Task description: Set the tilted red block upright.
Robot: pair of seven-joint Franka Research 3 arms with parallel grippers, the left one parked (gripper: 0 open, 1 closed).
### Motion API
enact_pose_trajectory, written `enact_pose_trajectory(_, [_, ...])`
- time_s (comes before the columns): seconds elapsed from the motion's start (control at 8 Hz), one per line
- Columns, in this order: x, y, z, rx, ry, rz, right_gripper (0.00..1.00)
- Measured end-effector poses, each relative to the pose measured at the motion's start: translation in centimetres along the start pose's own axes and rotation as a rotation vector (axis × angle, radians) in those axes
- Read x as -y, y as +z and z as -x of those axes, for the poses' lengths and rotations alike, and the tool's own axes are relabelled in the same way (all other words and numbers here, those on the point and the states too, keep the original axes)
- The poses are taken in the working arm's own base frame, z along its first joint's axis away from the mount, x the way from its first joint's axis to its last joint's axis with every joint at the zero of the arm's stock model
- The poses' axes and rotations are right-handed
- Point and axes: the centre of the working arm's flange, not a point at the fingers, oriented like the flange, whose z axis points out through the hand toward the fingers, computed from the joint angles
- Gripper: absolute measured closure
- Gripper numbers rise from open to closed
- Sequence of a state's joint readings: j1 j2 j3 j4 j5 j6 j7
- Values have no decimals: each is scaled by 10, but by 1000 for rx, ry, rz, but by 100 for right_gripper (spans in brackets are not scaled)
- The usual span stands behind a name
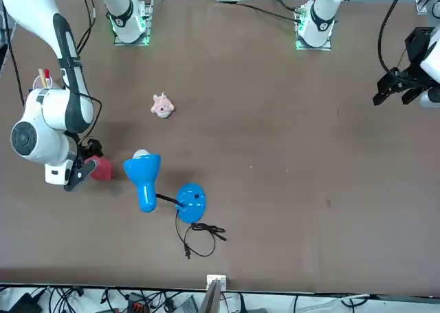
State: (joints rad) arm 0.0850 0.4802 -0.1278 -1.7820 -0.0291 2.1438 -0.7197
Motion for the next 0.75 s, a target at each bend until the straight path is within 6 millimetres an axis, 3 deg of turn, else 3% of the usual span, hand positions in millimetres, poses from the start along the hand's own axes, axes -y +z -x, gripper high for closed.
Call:
enact_pose_trajectory(0.38, [0,8,-2,6,-6,3,6])
enact_pose_trajectory(0.5, [1,6,-3,5,-6,6,16])
enact_pose_trajectory(0.75, [1,3,-4,-1,19,11,23])
